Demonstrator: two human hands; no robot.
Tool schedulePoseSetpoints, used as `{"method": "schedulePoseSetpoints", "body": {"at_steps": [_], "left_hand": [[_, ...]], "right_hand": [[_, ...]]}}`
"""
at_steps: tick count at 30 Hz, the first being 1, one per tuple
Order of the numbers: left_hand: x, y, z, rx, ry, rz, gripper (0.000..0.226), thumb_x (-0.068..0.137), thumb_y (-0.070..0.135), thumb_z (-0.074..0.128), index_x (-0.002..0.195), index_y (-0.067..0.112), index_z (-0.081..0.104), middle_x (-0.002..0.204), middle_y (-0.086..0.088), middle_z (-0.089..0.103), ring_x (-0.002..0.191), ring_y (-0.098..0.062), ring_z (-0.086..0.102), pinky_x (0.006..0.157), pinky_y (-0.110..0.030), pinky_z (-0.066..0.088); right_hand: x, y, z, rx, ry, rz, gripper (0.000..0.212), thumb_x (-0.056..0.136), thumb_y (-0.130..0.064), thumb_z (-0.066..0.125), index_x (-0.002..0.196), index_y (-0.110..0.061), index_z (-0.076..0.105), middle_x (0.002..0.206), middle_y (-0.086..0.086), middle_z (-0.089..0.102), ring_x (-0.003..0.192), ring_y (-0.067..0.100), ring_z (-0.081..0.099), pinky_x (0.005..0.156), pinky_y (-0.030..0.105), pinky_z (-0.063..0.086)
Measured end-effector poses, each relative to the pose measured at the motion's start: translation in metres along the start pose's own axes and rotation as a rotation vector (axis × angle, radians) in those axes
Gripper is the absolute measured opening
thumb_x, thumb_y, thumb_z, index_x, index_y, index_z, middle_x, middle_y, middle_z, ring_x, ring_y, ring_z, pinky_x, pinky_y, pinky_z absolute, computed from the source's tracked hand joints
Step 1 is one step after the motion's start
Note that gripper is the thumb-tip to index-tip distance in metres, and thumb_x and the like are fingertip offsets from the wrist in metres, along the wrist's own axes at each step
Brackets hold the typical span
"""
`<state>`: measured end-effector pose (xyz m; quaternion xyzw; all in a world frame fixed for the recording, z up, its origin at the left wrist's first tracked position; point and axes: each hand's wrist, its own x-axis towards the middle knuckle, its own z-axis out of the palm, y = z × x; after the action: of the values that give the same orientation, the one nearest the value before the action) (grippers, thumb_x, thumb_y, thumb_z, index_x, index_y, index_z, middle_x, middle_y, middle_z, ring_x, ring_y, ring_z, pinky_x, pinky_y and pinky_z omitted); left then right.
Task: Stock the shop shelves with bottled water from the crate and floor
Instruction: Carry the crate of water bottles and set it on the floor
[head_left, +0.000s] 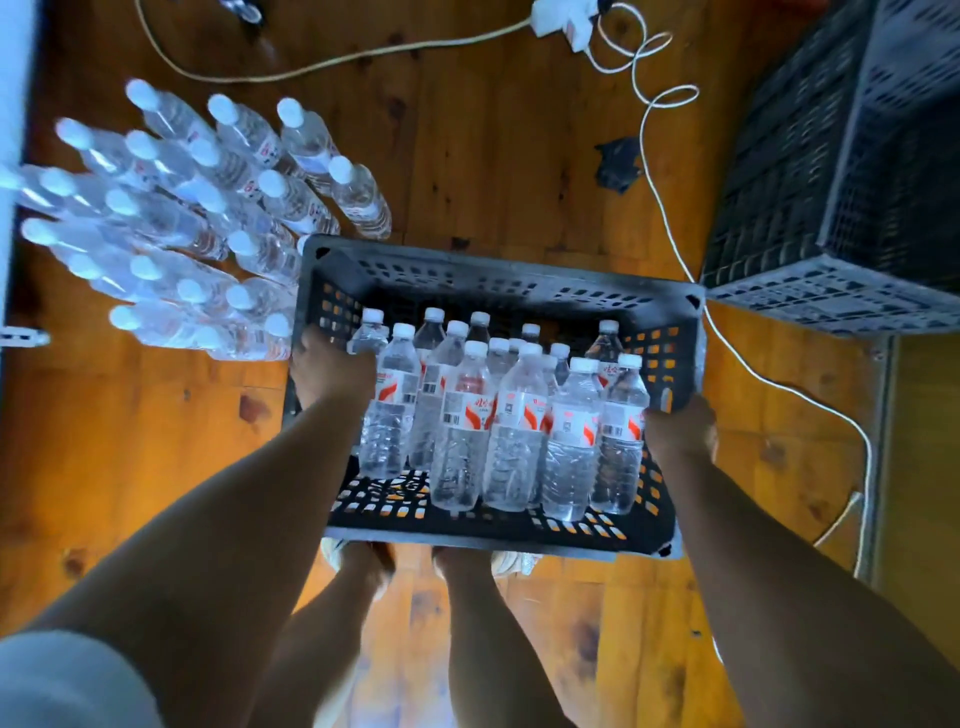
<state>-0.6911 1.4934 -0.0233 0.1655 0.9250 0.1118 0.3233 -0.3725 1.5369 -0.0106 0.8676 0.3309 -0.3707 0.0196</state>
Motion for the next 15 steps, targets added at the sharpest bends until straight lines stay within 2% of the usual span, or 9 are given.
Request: {"method": "schedulePoseSetpoints", "body": {"at_steps": [2,5,7,10,13,15], "left_hand": [[-0.021,0.0,-0.003,0.02,-0.086,0.017,0.053,0.079,0.02,0.059,0.128,0.004,0.044,0.126,-0.018,0.054,0.114,-0.037,0.052,0.093,-0.048,0.046],[-0.043,-0.003,-0.008,0.026,-0.154,0.053,0.051,0.084,0.02,0.057,0.129,0.004,0.041,0.125,-0.017,0.055,0.113,-0.037,0.052,0.089,-0.043,0.045],[-0.056,-0.006,-0.016,0.029,-0.198,0.099,0.046,0.086,0.02,0.057,0.127,0.006,0.043,0.123,-0.016,0.056,0.11,-0.035,0.054,0.087,-0.04,0.044],[-0.067,-0.018,-0.017,0.036,-0.281,0.155,0.047,0.089,0.021,0.056,0.133,0.011,0.042,0.128,-0.012,0.055,0.102,-0.029,0.059,0.077,-0.033,0.048],[-0.07,-0.038,-0.007,-0.014,-0.353,0.214,0.052,0.091,0.022,0.055,0.139,0.017,0.036,0.13,-0.009,0.055,0.072,-0.012,0.056,0.046,-0.019,0.041],[-0.068,-0.054,0.005,-0.045,-0.405,0.218,0.054,0.091,0.023,0.055,0.141,0.017,0.034,0.129,-0.009,0.056,0.062,-0.008,0.05,0.045,-0.02,0.038]], "right_hand": [[-0.007,0.002,0.001,-0.001,-0.005,-0.059,0.055,0.083,-0.021,0.059,0.134,-0.009,0.041,0.132,0.019,0.05,0.115,0.038,0.053,0.089,0.044,0.05],[-0.033,0.001,0.005,-0.013,-0.022,-0.081,0.06,0.085,-0.019,0.058,0.14,-0.012,0.036,0.138,0.018,0.047,0.1,0.031,0.057,0.066,0.034,0.049],[-0.05,0.002,0.012,0.002,-0.058,-0.085,0.06,0.085,-0.022,0.059,0.139,-0.011,0.037,0.139,0.018,0.046,0.098,0.029,0.057,0.071,0.038,0.047],[-0.074,0.007,0.028,0.022,-0.151,-0.067,0.059,0.089,-0.026,0.056,0.142,-0.011,0.033,0.146,0.014,0.039,0.118,0.034,0.051,0.089,0.036,0.044],[-0.096,0.014,0.056,0.138,-0.221,-0.114,0.055,0.091,-0.023,0.056,0.141,-0.011,0.036,0.146,0.012,0.038,0.128,0.032,0.043,0.098,0.035,0.039],[-0.105,0.019,0.079,0.199,-0.289,-0.133,0.052,0.091,-0.02,0.056,0.14,-0.012,0.037,0.145,0.011,0.04,0.129,0.029,0.043,0.1,0.031,0.037]]}}
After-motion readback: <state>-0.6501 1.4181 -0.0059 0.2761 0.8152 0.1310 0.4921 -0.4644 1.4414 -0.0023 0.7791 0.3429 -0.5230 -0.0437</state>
